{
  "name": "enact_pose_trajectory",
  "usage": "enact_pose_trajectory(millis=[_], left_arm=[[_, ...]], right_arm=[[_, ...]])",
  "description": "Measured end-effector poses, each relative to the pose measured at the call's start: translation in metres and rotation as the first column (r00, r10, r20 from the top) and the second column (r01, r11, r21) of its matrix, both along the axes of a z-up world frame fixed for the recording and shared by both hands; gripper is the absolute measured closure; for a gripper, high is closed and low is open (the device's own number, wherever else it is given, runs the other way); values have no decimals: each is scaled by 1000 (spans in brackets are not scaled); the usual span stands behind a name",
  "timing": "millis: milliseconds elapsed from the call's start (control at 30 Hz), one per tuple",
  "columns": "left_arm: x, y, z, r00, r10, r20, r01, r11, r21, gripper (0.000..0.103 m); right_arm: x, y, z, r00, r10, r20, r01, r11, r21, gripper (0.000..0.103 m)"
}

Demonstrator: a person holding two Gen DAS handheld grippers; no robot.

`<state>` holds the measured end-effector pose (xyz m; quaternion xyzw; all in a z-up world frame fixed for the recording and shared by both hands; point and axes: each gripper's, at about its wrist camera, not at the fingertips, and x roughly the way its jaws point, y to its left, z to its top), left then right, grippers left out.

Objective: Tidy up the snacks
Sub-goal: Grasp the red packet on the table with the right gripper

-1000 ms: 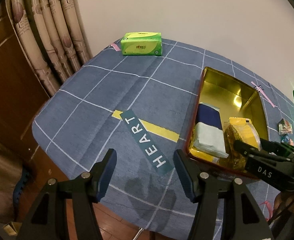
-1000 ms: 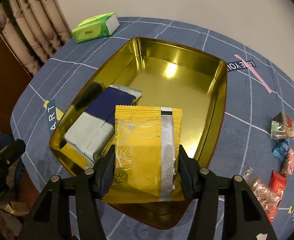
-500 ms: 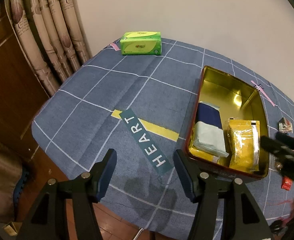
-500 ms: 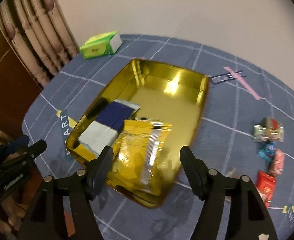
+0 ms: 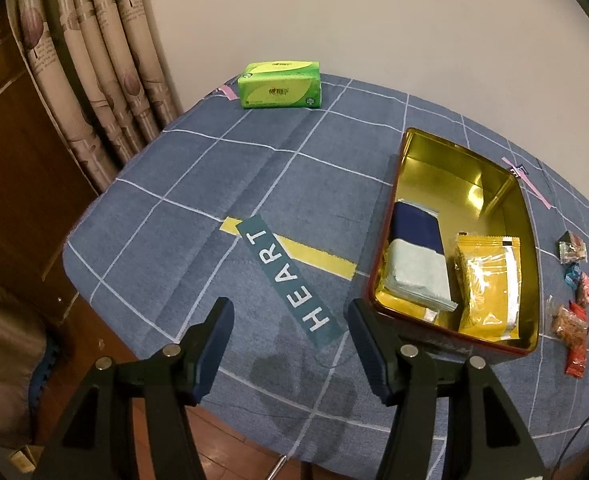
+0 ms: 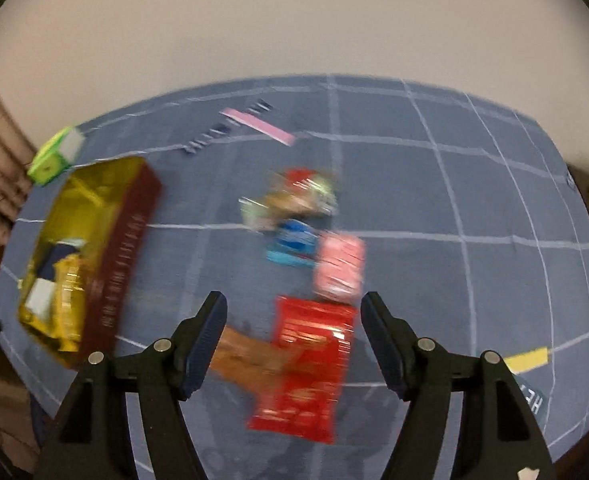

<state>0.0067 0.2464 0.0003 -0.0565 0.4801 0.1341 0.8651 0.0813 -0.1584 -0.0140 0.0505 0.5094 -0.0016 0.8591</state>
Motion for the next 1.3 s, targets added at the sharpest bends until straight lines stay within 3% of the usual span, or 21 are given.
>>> enact_pose_trajectory(millis=[233, 600, 733, 867, 1067, 1300], left_arm=[[0, -5, -4, 1000, -11, -12, 11, 1000, 23, 42], [3, -3, -8, 1000, 5, -27, -4, 999, 35, 42], [2, -6, -8, 1000, -4, -27, 6, 999, 44, 42], [0, -11, -6, 1000, -20, -17, 21, 999, 41, 42], [-8, -36, 6, 998, -64, 5, 64, 997, 31, 42], [-2, -91, 21, 982, -187, 7, 187, 982, 6, 42]], right_arm=[[0, -26, -38, 997, -37, -71, 39, 999, 27, 36], [-21, -10, -49, 995, 23, -101, -13, 995, 100, 36], [-26, 1, -55, 993, 30, -112, -19, 995, 98, 36], [-28, 11, -57, 995, 46, -91, -43, 998, 37, 36], [-29, 14, -57, 996, 68, -62, -70, 997, -38, 47], [-35, 6, -56, 993, 110, -37, -112, 993, -36, 56]])
